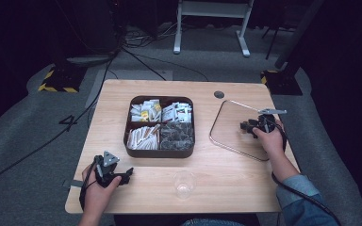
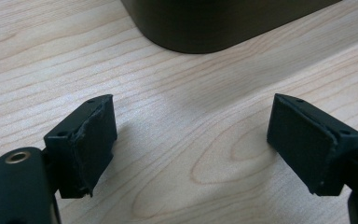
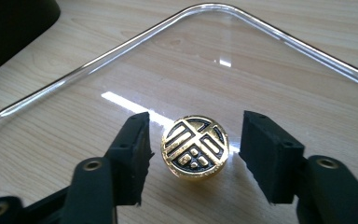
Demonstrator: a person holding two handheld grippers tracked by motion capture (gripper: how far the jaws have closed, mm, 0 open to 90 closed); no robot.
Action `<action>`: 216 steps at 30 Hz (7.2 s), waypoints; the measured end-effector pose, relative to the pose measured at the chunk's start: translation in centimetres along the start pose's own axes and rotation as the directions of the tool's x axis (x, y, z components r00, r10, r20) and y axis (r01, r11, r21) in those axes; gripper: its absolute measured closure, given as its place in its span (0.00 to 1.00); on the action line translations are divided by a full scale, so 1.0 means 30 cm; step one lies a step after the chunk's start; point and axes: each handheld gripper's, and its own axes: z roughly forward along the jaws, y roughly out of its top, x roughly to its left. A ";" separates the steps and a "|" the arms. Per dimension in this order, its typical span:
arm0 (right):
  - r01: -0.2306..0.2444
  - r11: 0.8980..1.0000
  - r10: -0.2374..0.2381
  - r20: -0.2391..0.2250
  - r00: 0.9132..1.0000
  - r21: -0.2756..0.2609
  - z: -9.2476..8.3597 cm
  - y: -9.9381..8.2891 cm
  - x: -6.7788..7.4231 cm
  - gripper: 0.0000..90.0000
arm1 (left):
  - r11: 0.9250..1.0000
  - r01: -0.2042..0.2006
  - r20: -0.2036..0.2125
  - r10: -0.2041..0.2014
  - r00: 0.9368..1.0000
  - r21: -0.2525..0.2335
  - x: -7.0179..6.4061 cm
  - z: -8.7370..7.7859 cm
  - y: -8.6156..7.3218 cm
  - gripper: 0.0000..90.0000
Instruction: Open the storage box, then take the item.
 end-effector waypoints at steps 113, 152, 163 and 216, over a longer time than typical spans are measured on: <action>0.409 0.912 -0.386 -0.310 0.869 0.009 -0.133 -0.240 0.427 0.36 | 0.915 -0.295 0.476 0.396 0.785 -0.275 -0.469 -0.042 0.111 0.23; 0.372 0.916 -0.399 -0.429 0.811 -0.150 0.073 0.145 0.754 0.67 | 0.933 -0.233 0.475 0.342 0.811 -0.274 -0.459 -0.028 0.098 0.18; 0.393 0.913 -0.401 -0.401 0.823 -0.106 0.187 0.164 0.786 0.94 | 0.929 -0.256 0.466 0.357 0.810 -0.266 -0.455 -0.029 0.093 0.18; 0.407 0.862 -0.507 -0.537 0.674 -0.303 -0.318 0.106 0.837 1.00 | 0.925 -0.305 0.410 0.374 0.832 -0.225 -0.391 -0.046 0.077 0.17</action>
